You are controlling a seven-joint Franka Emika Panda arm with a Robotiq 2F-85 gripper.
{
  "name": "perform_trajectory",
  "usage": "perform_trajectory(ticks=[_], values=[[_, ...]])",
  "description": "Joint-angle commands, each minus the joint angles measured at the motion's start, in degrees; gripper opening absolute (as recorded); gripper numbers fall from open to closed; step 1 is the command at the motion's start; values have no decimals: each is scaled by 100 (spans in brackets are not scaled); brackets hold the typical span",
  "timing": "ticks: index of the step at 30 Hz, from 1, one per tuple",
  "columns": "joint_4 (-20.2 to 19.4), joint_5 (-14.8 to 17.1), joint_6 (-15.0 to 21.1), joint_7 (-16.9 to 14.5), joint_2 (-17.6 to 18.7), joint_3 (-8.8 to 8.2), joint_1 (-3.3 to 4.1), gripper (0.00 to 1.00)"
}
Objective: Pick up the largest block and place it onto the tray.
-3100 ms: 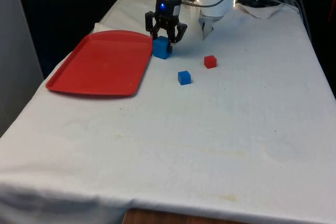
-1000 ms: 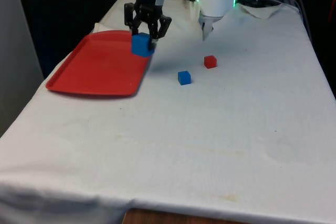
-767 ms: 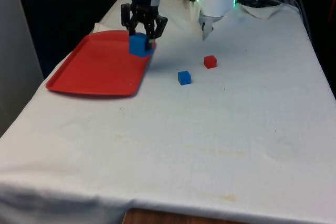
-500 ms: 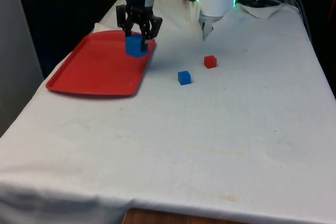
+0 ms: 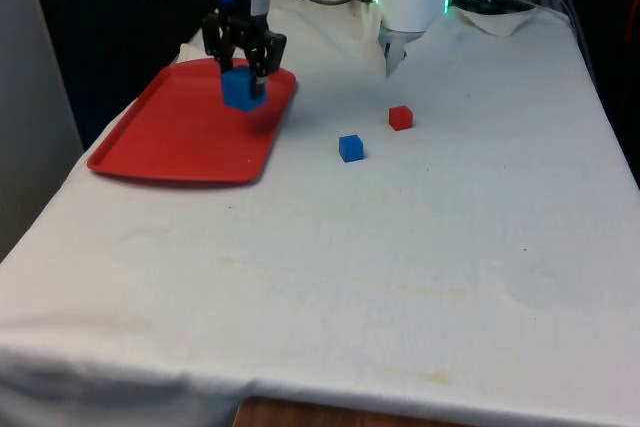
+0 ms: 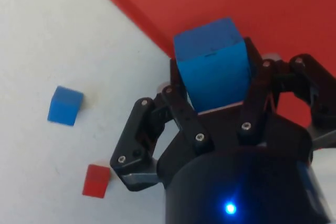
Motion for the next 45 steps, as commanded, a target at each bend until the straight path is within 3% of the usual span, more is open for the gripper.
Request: perform_trajectory(ticks=[1, 2, 9, 10, 11, 19, 20, 21, 22, 27, 28, 29, 37, 38, 39, 43, 45], values=[[34, 63, -23, -69, 46, -23, -6, 2], [109, 195, -74, -223, 86, 40, -115, 2], [390, 647, -149, -619, 527, -92, -178, 2], [367, 607, -132, -550, 561, -172, -74, 2], [424, 705, -160, -665, 584, -109, -189, 2], [779, 1335, -321, -1186, 1129, -206, -315, 2], [756, 1335, -304, -1140, 1186, -309, -195, 2], [825, 1421, -350, -1255, 1192, -223, -327, 2], [905, 1587, -424, -1398, 1301, -269, -338, 2], [1077, 2040, -625, -1782, 1513, -367, -384, 2], [1031, 1982, -584, -1690, 1547, -441, -269, 2], [1112, 2131, -670, -1862, 1547, -384, -390, 2], [1289, 2825, -1089, -2435, 1730, -516, -435, 2], [1255, 2842, -1100, -2429, 1765, -602, -355, 2], [1312, 2951, -1169, -2544, 1776, -527, -458, 2], [1369, 3146, -1329, -2704, 1874, -573, -470, 2], [1387, 3209, -1381, -2756, 1914, -613, -441, 2]])
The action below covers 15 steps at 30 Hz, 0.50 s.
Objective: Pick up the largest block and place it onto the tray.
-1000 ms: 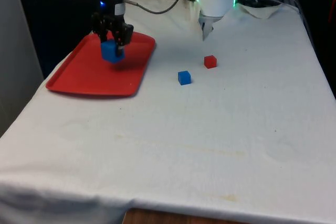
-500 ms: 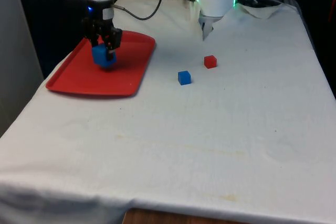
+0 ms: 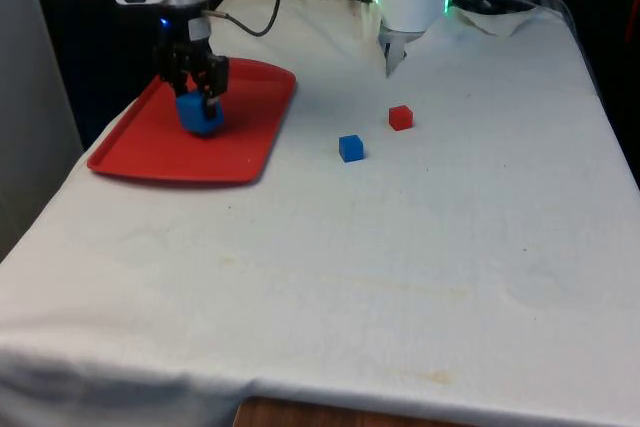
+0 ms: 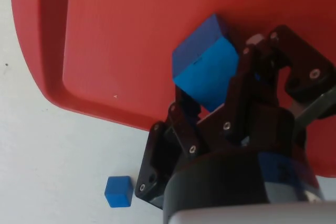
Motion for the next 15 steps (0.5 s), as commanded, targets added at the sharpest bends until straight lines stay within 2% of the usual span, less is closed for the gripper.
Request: perform_trajectory(ticks=[1, 6, 11, 13, 15], values=[[29, 23, -34, -40, 0, 17, -34, 2], [29, 52, -17, -29, 40, 6, 17, 2], [29, 63, -11, -29, 74, 29, 17, 2], [23, 29, -40, -23, 69, 6, 40, 2], [34, 69, -17, -29, 103, 34, 23, 3]])
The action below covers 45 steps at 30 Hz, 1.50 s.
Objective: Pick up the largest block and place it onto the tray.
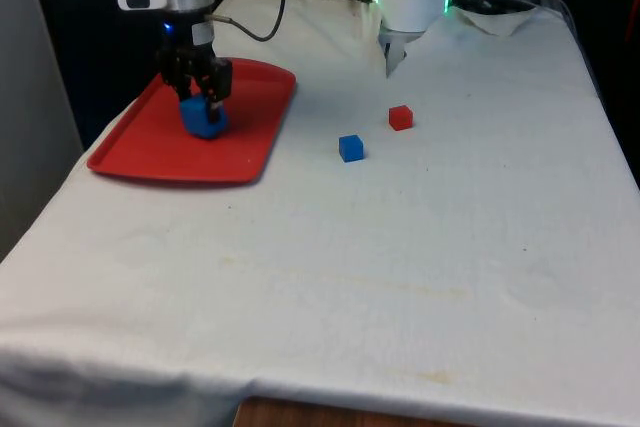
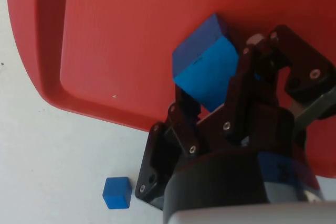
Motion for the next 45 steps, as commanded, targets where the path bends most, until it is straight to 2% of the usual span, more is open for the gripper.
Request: perform_trajectory(ticks=[1, 2, 7, 8, 9, 10, 11, 18, 24, 25, 26, 28, 29, 32, 33, 34, 35, 41, 42, 43, 45], values=[[17, 40, 23, -6, 23, 34, -17, 9], [17, 40, 23, -6, 29, 34, -17, 27], [17, 46, 23, -11, 34, 40, -17, 77], [0, 0, 0, 6, 23, 6, 6, 87], [17, 46, 23, -11, 34, 40, -17, 87], [17, 46, 23, -11, 34, 40, -17, 96], [17, 46, 23, -11, 40, 46, -17, 100], [29, 29, 6, 17, 29, 29, 0, 100], [155, -92, -120, 201, -63, -115, 155, 100], [183, -23, -92, 138, -46, -69, 109, 100], [172, -109, -143, 229, -80, -143, 183, 100], [195, -149, -160, 286, -115, -189, 235, 100], [229, -206, -172, 355, -160, -235, 286, 100], [269, -315, -172, 476, -235, -275, 338, 100], [264, -206, -109, 367, -223, -189, 264, 100], [286, -355, -178, 521, -258, -292, 361, 100], [309, -435, -172, 602, -309, -309, 384, 100], [435, -710, -183, 882, -470, -384, 493, 100], [424, -619, -120, 785, -476, -309, 424, 100], [453, -745, -183, 911, -487, -384, 498, 100], [493, -831, -183, 997, -521, -395, 527, 100]])
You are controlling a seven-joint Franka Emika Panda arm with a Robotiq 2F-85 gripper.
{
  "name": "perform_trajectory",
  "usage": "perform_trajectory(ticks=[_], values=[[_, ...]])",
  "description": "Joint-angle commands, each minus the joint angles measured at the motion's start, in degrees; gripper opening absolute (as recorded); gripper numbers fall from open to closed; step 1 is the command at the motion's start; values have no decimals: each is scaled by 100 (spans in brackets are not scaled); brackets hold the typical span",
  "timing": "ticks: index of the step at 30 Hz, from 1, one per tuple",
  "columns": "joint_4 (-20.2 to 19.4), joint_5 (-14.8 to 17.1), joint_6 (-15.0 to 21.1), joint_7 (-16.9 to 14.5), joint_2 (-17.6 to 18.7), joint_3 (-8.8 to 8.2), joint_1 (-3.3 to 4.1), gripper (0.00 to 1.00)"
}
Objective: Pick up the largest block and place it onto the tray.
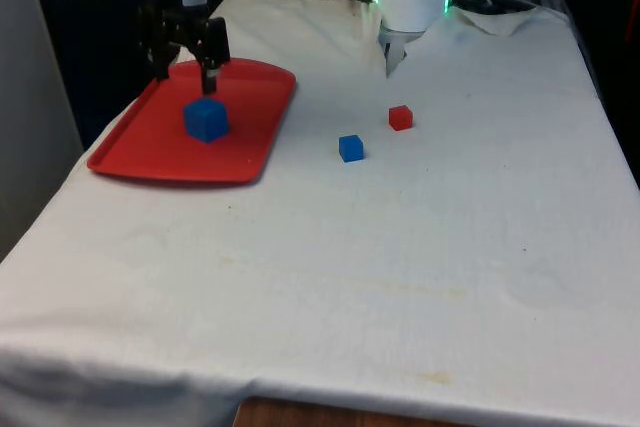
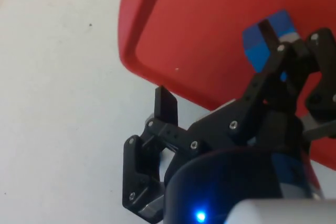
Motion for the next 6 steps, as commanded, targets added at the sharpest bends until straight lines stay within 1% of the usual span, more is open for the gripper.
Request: perform_trajectory(ticks=[1, 5, 6], values=[[23, -120, -63, 126, -6, -80, 74, 100], [138, -304, -63, 321, -57, -80, 126, 100], [132, -229, -11, 241, -80, -11, 63, 100]])
